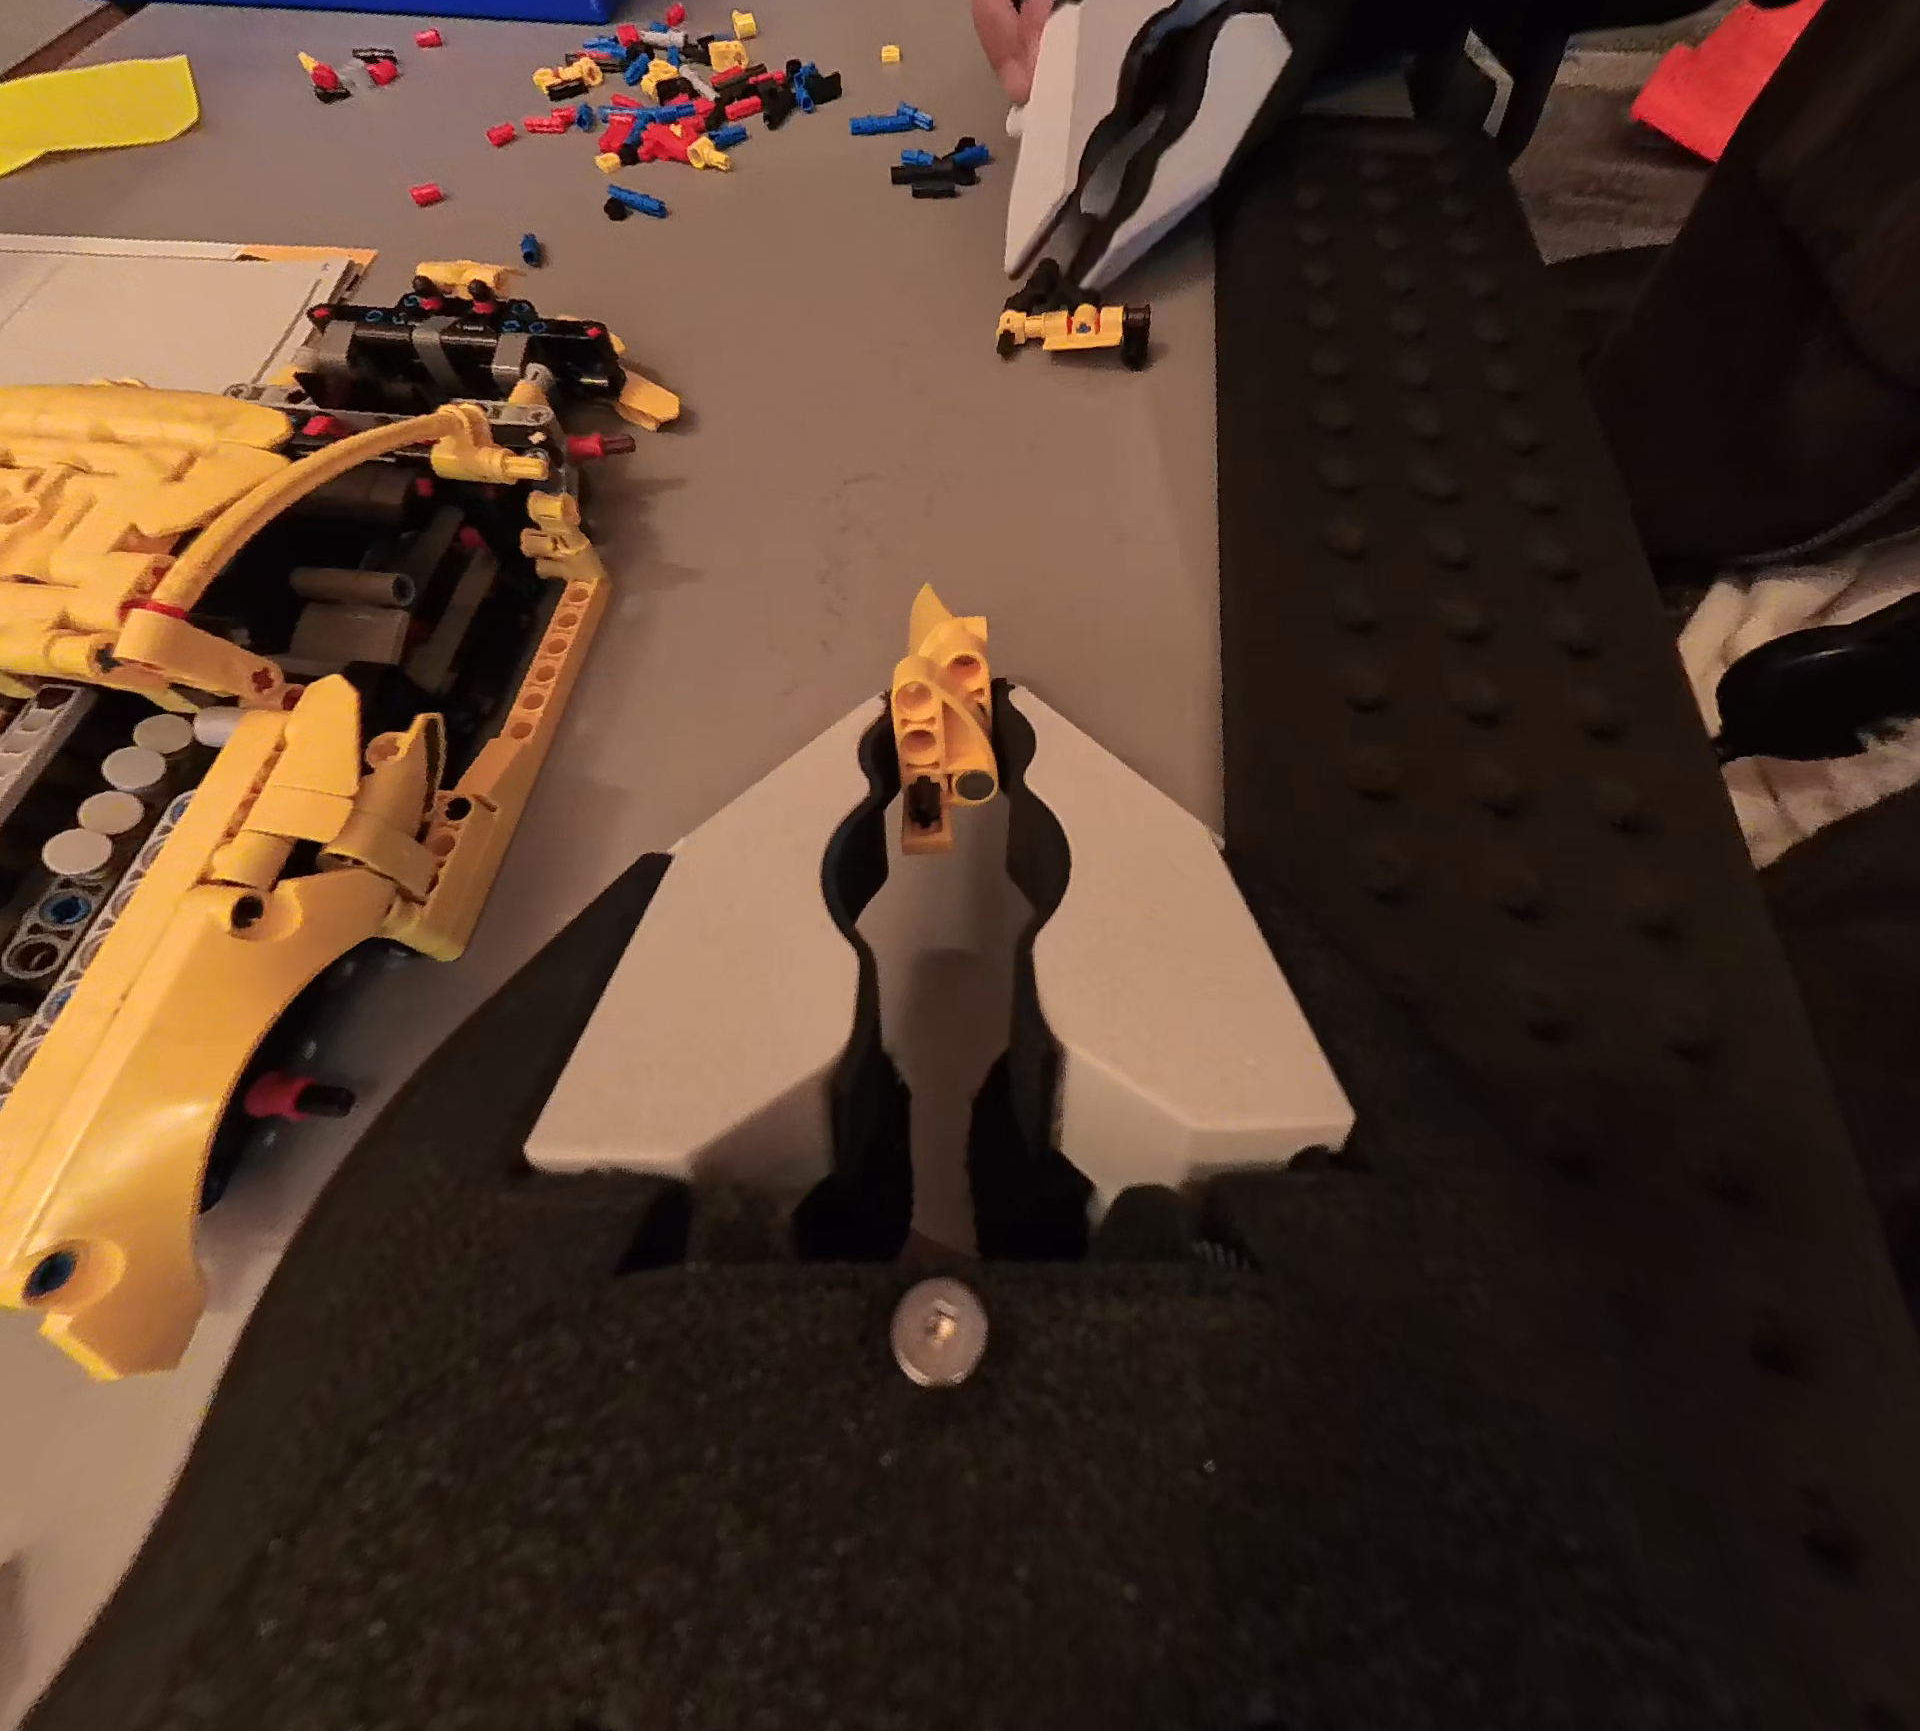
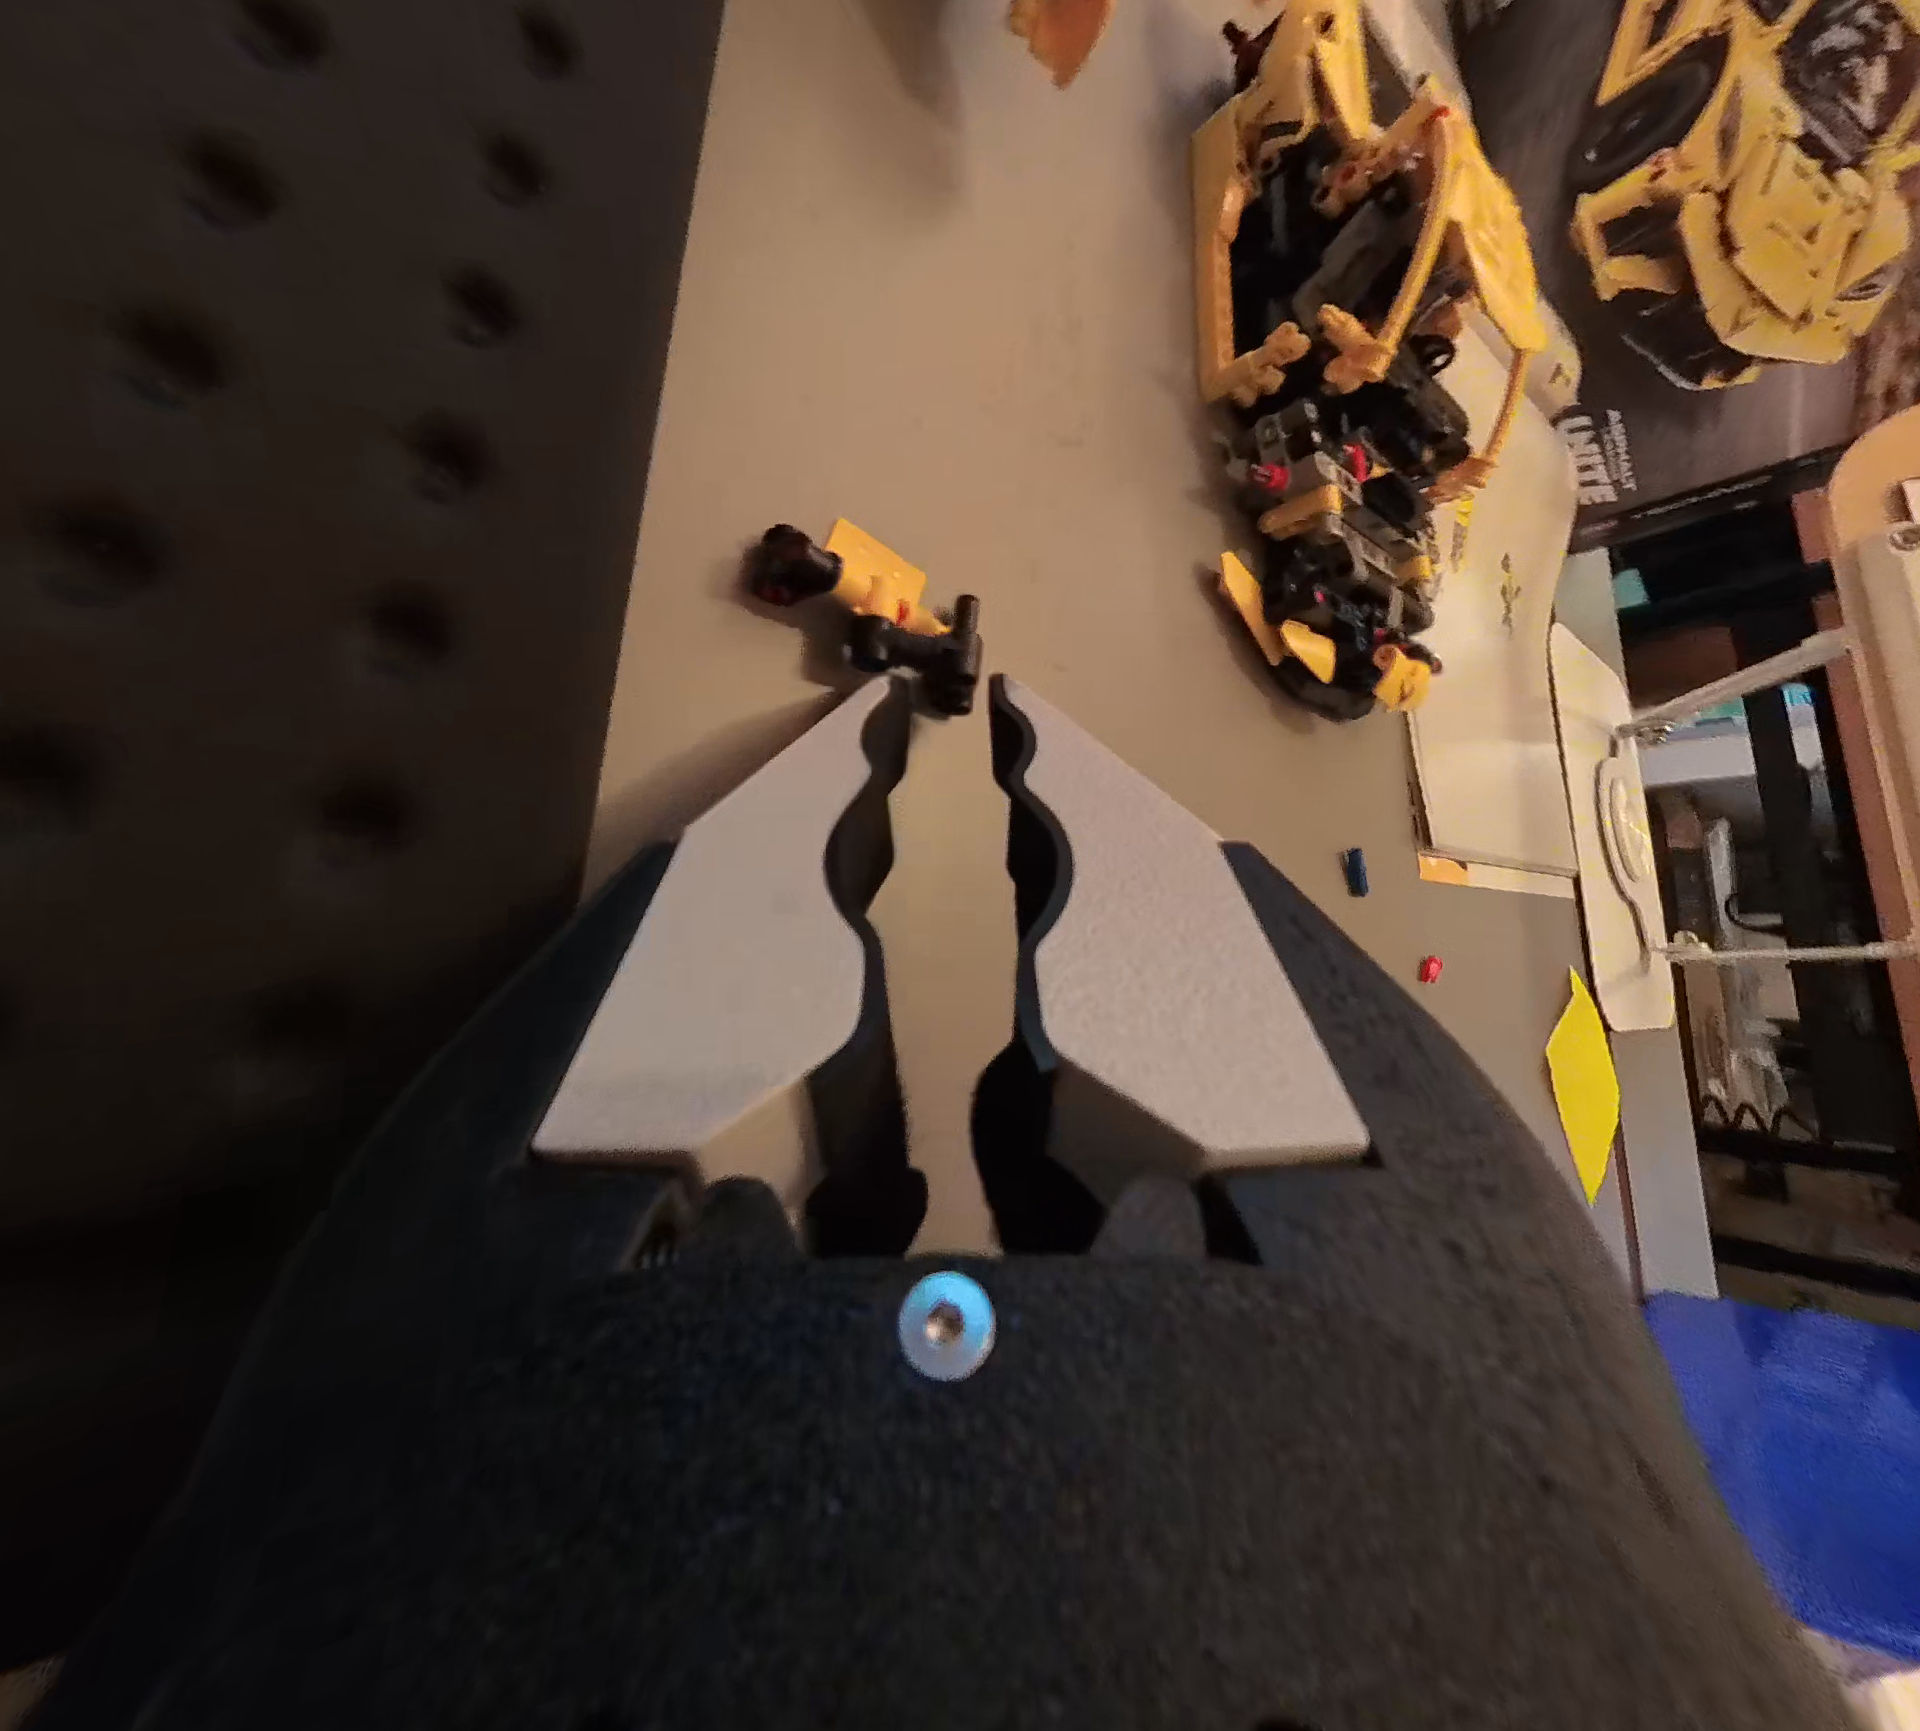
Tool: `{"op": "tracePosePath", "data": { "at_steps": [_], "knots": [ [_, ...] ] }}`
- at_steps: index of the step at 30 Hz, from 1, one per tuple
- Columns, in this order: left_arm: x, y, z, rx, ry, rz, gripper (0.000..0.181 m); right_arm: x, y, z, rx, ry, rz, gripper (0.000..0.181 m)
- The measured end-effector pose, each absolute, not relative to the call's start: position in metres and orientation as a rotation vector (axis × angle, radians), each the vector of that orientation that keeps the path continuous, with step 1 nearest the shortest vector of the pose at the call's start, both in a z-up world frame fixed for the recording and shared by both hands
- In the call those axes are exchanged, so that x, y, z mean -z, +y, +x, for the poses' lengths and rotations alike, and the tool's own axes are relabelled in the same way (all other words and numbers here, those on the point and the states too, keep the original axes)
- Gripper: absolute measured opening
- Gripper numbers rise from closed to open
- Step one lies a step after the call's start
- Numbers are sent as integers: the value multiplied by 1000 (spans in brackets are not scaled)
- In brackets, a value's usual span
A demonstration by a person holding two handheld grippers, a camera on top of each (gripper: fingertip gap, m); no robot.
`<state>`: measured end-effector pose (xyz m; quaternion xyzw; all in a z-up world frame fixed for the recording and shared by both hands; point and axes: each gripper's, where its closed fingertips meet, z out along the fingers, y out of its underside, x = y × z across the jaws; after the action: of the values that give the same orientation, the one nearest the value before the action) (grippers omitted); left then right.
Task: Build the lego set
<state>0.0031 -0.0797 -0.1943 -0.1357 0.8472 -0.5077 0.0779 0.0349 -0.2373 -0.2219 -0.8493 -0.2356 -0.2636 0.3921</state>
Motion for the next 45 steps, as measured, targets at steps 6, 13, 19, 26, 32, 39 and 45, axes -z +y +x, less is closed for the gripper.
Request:
{"op": "tracePosePath", "data": {
  "at_steps": [6, 13, 19, 26, 32, 39, 45],
  "knots": [
    [193, -80, 4, 1528, 2531, -410, 16, 221, -234, 37, 599, -707, -2145, 20],
    [190, -79, 8, 1557, 2513, -446, 16, 224, -223, 28, 525, -769, -2105, 8],
    [186, -80, 14, 1601, 2479, -536, 16, 203, -207, 10, 44, -378, -2264, 6],
    [173, -86, 34, 1805, 2408, -979, 16, 194, -153, 17, 5, -3, -2495, 6],
    [163, -74, 43, 1871, 2317, -1072, 16, 185, -101, 27, 200, 52, -2471, 6],
    [165, -76, 36, 1794, 2361, -974, 16, 182, -85, 30, 390, -27, -2496, 6],
    [165, -74, 38, 1768, 2351, -968, 16, 180, -85, 32, 499, -75, -2491, 6]
  ]
}}
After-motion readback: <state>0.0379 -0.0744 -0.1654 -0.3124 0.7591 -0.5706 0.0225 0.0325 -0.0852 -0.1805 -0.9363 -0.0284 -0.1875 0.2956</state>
